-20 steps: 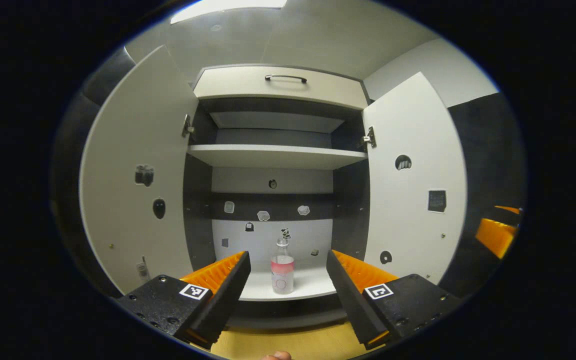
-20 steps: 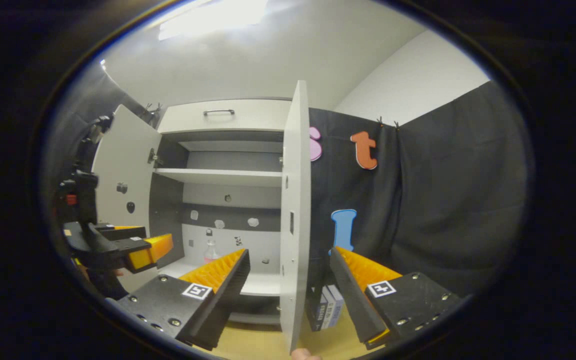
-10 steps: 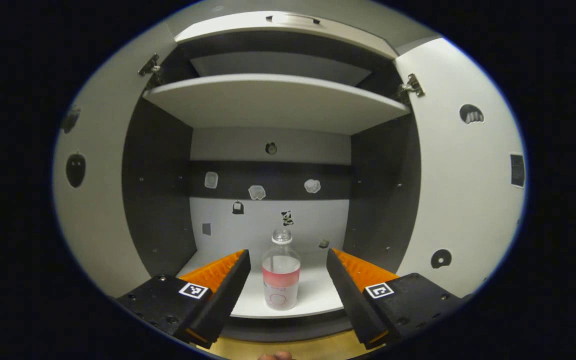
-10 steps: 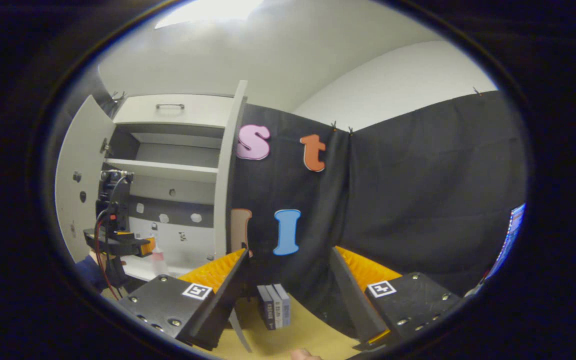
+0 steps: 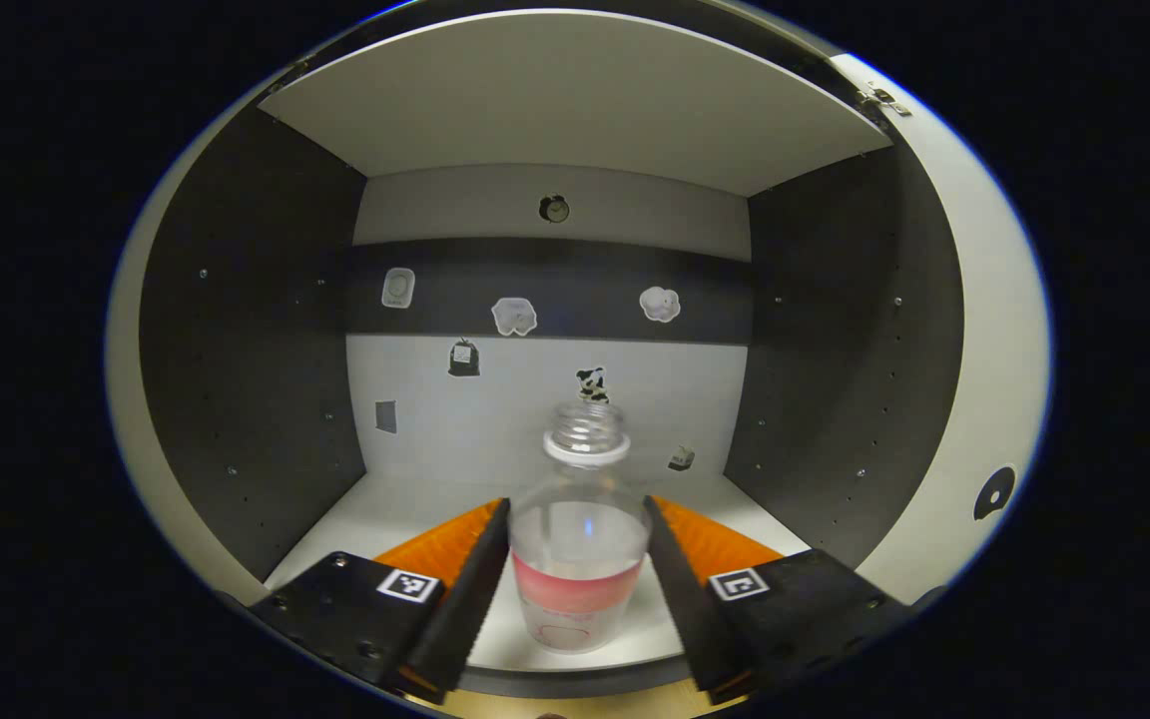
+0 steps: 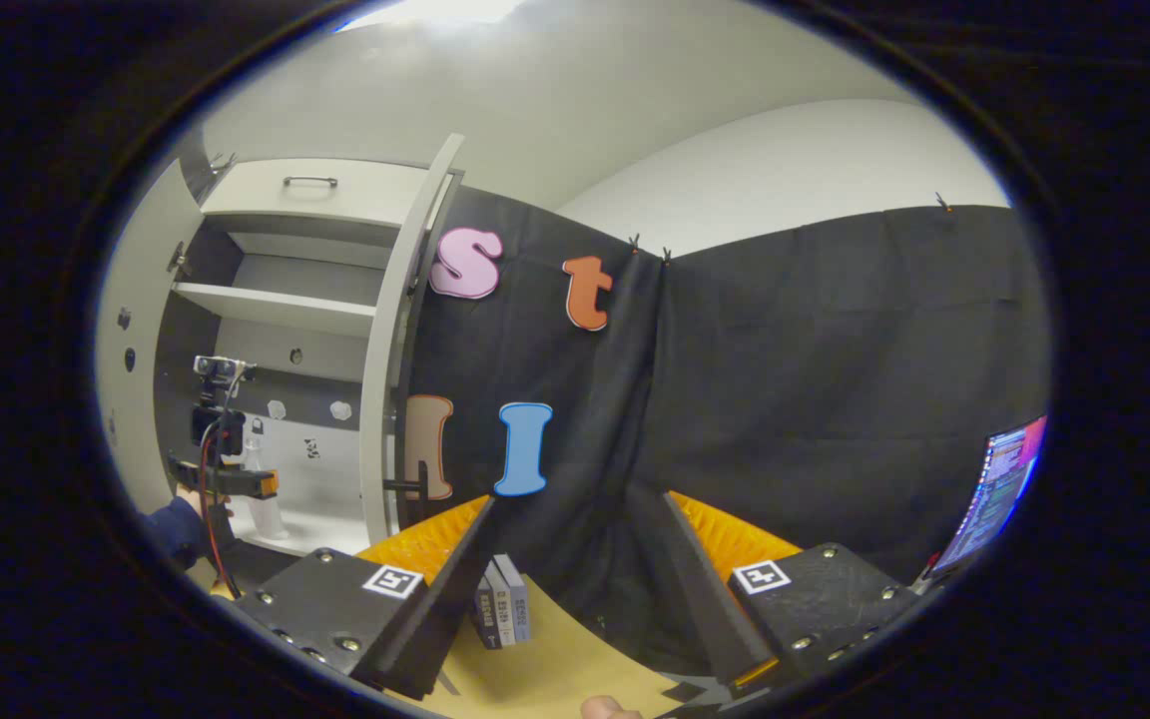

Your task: Grasp the bottle in the cabinet with the left hand and place it on the coaster, then close the right door with the right hand and the left door with the left hand.

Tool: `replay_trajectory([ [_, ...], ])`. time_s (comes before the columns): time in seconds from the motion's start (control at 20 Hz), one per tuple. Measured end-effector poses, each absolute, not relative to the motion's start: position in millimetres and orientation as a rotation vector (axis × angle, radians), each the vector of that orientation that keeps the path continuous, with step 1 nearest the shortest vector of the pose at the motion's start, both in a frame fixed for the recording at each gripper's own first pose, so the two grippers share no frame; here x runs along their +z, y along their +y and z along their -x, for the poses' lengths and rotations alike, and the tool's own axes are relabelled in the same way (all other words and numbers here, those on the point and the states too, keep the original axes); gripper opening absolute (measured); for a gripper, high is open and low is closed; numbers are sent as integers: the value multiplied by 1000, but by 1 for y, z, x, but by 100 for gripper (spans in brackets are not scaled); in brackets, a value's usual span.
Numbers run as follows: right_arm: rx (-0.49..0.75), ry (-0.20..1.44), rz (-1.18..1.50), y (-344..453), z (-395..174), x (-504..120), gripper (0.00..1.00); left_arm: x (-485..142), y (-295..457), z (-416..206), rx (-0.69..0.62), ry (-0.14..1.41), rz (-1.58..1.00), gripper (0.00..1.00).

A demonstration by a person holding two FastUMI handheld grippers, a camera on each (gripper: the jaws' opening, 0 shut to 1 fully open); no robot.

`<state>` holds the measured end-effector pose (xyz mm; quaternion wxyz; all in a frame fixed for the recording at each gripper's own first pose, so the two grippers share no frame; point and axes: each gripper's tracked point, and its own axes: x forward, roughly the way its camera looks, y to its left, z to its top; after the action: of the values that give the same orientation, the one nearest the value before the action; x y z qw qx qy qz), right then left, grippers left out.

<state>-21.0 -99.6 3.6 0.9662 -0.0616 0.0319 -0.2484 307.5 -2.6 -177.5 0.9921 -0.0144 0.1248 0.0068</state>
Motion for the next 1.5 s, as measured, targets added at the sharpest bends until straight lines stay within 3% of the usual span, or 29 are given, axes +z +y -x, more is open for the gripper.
replay_trajectory([
  [0.4,-412,38,87,-94,19,4,97,-155,3,-263,-37,222,46,81],
  [0.95,-249,-7,44,-61,20,20,97,-139,-16,-99,-179,184,30,80],
  [1.25,-218,-34,37,-56,27,32,97,-199,-33,-30,-208,194,1,80],
  [1.5,-221,-49,54,-61,37,43,97,-298,-38,8,-216,365,84,80],
])
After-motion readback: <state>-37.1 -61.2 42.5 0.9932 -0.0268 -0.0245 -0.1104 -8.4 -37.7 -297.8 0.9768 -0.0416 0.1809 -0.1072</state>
